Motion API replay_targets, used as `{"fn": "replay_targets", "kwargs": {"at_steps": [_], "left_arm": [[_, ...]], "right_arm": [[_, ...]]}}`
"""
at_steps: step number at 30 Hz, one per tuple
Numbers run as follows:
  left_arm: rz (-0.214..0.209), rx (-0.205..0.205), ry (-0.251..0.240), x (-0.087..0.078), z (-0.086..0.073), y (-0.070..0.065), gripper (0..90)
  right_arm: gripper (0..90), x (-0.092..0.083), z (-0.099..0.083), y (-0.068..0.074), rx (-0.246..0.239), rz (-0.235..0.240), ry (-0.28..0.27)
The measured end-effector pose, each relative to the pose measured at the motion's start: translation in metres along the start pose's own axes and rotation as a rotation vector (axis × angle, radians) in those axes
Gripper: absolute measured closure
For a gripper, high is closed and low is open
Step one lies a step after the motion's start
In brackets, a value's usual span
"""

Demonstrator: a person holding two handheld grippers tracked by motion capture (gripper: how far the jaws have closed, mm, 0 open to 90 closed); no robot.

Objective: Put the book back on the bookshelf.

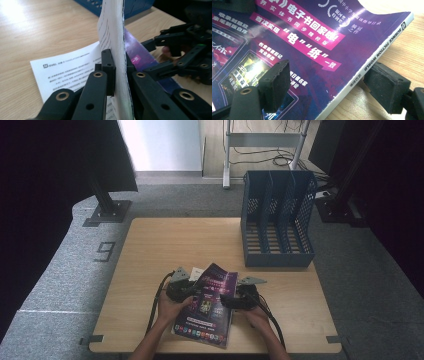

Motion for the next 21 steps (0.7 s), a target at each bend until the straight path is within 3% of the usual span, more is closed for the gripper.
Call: {"fn": "replay_targets", "kwargs": {"at_steps": [21], "left_arm": [[0.036, 0.004, 0.06, 0.012, -0.012, 0.006, 86.5]], "right_arm": [[20.9, 0.003, 0.0, 0.0, 0.01, -0.002, 0.007]]}}
Point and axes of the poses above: each handheld gripper's, and its own axes: x roughly forward along the jaws, z roughly out of its top, y roughly to its left, the point moved 8 cm from there along x, roughly forward along the jaws, and after that the axes turned 5 degrees about z, right-handed, at the moved point
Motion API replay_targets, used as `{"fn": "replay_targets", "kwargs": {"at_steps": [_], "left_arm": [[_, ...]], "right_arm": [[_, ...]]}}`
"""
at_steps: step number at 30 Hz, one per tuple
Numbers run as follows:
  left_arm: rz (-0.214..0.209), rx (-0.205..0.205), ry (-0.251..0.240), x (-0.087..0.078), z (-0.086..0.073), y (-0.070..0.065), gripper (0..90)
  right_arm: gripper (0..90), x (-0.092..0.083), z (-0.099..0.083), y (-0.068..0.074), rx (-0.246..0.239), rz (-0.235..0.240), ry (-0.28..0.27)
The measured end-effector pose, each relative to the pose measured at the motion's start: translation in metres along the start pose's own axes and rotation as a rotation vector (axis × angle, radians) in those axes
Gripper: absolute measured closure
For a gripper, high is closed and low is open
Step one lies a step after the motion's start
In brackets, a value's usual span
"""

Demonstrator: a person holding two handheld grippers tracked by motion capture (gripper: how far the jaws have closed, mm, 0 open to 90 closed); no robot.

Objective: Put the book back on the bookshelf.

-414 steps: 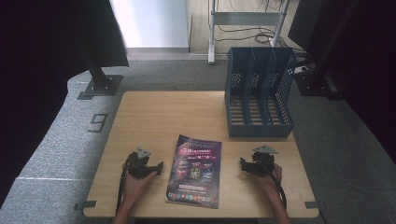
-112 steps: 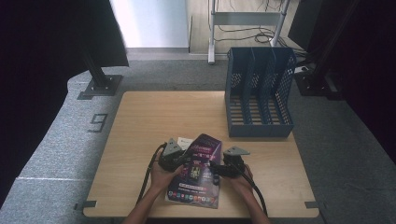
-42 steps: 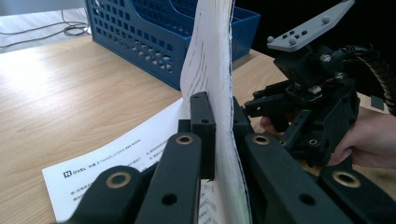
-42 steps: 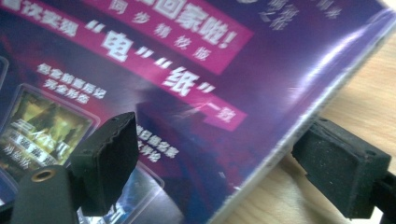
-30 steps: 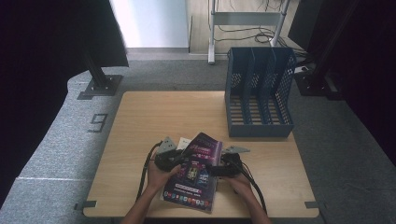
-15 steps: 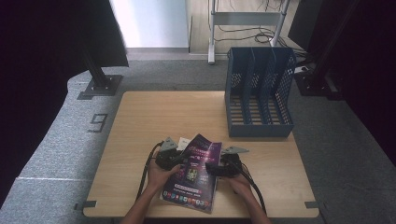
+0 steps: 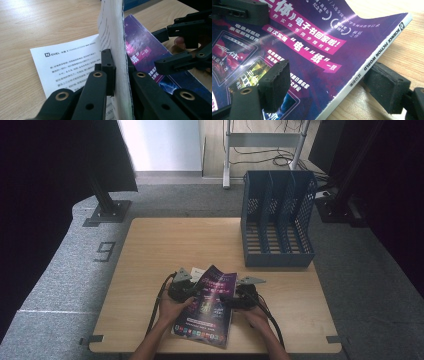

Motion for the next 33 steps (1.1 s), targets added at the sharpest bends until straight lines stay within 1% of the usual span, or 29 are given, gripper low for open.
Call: {"fn": "replay_targets", "kwargs": {"at_steps": [2, 7, 12, 16, 20, 25, 27, 33], "left_arm": [[0.003, 0.002, 0.004, 0.001, -0.001, 0.0, 86.4], [0.002, -0.009, 0.012, 0.003, -0.003, 0.003, 86.5], [0.006, -0.003, 0.012, 0.004, -0.003, 0.003, 86.5], [0.007, -0.009, 0.019, 0.005, -0.005, 0.004, 86.5], [0.006, -0.013, 0.024, 0.006, -0.006, 0.006, 86.5], [0.005, -0.018, 0.025, 0.007, -0.007, 0.007, 86.4], [0.006, -0.017, 0.026, 0.007, -0.007, 0.007, 86.4], [0.012, -0.017, 0.027, 0.008, -0.008, 0.008, 86.4]], "right_arm": [[21.1, 0.0, 0.001, 0.0, -0.002, 0.004, 0.001], [21.3, 0.002, 0.003, -0.003, 0.005, 0.007, 0.003], [21.4, 0.005, 0.004, -0.004, 0.01, 0.009, 0.006], [21.4, 0.008, 0.005, -0.004, 0.014, 0.013, 0.004], [22.4, 0.009, 0.007, -0.004, 0.031, 0.028, 0.0], [22.5, 0.013, 0.01, -0.004, 0.025, 0.026, 0.009], [23.4, 0.014, 0.01, -0.004, 0.015, 0.024, 0.011], [25.7, 0.02, 0.015, -0.005, 0.006, 0.023, 0.018]]}}
Point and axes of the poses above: each handheld gripper's, and its own axes: x roughly forward along the jaws, z roughly out of its top, y roughly to its left, the point moved 8 cm from there along x, roughly forward along the jaws, and after that the axes turned 5 degrees about z, right-handed, at the moved point
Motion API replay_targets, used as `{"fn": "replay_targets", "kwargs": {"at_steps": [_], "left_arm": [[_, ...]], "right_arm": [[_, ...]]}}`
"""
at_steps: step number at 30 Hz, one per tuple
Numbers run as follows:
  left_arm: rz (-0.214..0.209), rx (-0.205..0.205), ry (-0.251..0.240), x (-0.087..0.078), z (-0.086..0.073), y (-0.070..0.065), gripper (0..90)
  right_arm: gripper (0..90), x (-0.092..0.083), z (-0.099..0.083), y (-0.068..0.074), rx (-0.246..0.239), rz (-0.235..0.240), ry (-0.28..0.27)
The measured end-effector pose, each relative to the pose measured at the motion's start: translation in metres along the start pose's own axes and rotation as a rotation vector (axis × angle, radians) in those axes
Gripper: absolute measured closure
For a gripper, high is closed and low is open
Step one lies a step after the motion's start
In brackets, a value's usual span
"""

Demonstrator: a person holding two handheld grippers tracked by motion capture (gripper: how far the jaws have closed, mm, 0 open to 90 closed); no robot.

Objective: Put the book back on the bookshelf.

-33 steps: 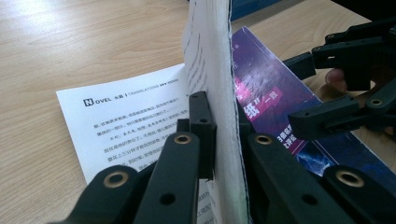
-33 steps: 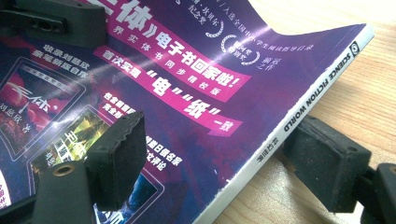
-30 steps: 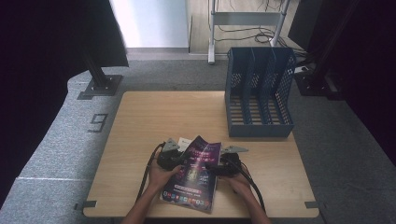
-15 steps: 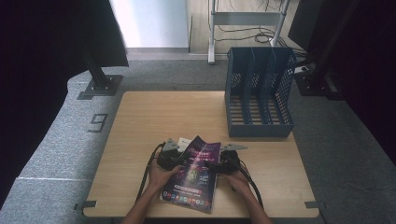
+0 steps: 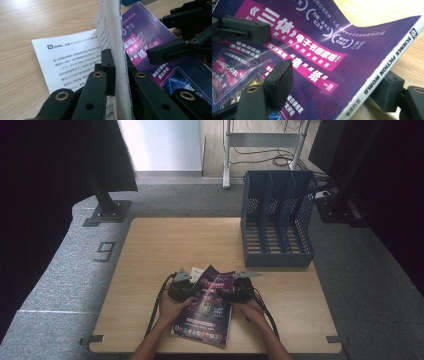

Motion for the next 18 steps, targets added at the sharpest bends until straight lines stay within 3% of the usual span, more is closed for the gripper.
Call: {"fn": "replay_targets", "kwargs": {"at_steps": [11, 18], "left_arm": [[0.001, -0.006, -0.002, 0.0008, -0.0011, 0.0005, 86.1], [-0.006, -0.014, -0.007, 0.0002, -0.0019, 0.0005, 85.8]], "right_arm": [[36.0, 0.0009, 0.0019, -0.0024, 0.031, 0.008, -0.018], [50.4, -0.0029, -0.0003, -0.0069, 0.014, -0.01, -0.017]]}}
Point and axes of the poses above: each handheld gripper's, and its own axes: x roughly forward along the jaws, z roughly out of its top, y roughly to its left, the point moved 8 cm from there along x, roughly forward along the jaws, and after that the axes turned 5 degrees about z, right-handed, at the moved point
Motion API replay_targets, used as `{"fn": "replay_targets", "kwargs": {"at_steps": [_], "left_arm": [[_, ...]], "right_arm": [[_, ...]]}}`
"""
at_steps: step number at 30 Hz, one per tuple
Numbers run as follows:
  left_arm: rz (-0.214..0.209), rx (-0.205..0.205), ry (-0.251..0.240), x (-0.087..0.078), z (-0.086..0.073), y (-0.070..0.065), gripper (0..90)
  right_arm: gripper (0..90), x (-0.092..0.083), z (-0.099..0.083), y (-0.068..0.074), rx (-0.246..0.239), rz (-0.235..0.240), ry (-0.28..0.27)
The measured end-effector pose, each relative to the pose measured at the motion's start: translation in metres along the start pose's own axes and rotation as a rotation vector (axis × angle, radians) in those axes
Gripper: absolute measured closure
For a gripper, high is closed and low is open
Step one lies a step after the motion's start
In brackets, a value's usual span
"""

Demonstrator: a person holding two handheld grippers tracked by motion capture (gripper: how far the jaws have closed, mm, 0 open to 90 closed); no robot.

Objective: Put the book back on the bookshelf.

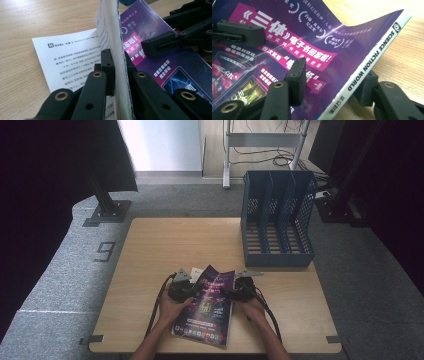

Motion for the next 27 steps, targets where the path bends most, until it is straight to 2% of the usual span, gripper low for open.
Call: {"fn": "replay_targets", "kwargs": {"at_steps": [2, 10, 18, 27], "left_arm": [[-0.003, -0.003, 0.001, 0.0, 0.0, 0.001, 85.7], [-0.005, -0.005, -0.004, -0.003, 0.001, 0.001, 85.4], [-0.005, -0.008, -0.017, -0.006, 0.003, 0.001, 85.4], [-0.014, -0.009, -0.041, -0.014, 0.008, 0.0, 85.2]], "right_arm": [[52.0, 0.0, -0.001, 0.0, -0.007, 0.004, 0.001], [59.9, -0.005, 0.0, 0.0, 0.018, 0.047, -0.004], [61.8, -0.008, 0.003, 0.003, 0.005, 0.046, -0.019], [64.1, -0.015, 0.008, 0.007, -0.004, 0.066, -0.051]]}}
Point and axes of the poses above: each handheld gripper's, and its own axes: x roughly forward along the jaws, z roughly out of its top, y roughly to its left, the point moved 8 cm from there along x, roughly forward along the jaws, and after that the axes turned 5 degrees about z, right-handed, at the moved point
